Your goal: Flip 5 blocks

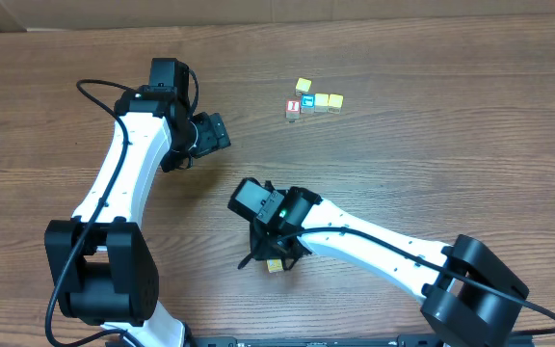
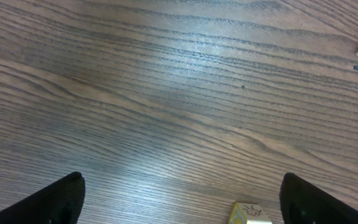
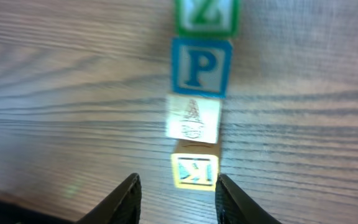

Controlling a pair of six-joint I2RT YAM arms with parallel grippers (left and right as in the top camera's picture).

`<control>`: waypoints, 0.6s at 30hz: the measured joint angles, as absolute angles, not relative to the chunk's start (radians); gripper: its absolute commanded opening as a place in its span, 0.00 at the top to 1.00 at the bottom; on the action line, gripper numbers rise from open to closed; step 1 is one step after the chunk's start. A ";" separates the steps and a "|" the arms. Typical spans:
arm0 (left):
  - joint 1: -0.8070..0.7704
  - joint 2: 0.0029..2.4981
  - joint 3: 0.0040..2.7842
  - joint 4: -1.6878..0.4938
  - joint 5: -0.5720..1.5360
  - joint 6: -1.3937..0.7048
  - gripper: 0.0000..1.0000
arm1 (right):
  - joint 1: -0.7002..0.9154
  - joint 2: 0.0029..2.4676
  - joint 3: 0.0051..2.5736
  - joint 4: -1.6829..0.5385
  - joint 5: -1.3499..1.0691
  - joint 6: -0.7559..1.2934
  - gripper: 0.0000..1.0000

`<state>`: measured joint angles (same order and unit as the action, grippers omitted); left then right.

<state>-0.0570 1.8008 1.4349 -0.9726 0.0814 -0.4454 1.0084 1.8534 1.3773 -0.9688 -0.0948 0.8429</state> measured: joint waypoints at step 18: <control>-0.057 1.800 1.435 -0.965 0.078 -0.442 0.36 | 1.163 1.853 1.384 -1.134 0.009 0.338 0.96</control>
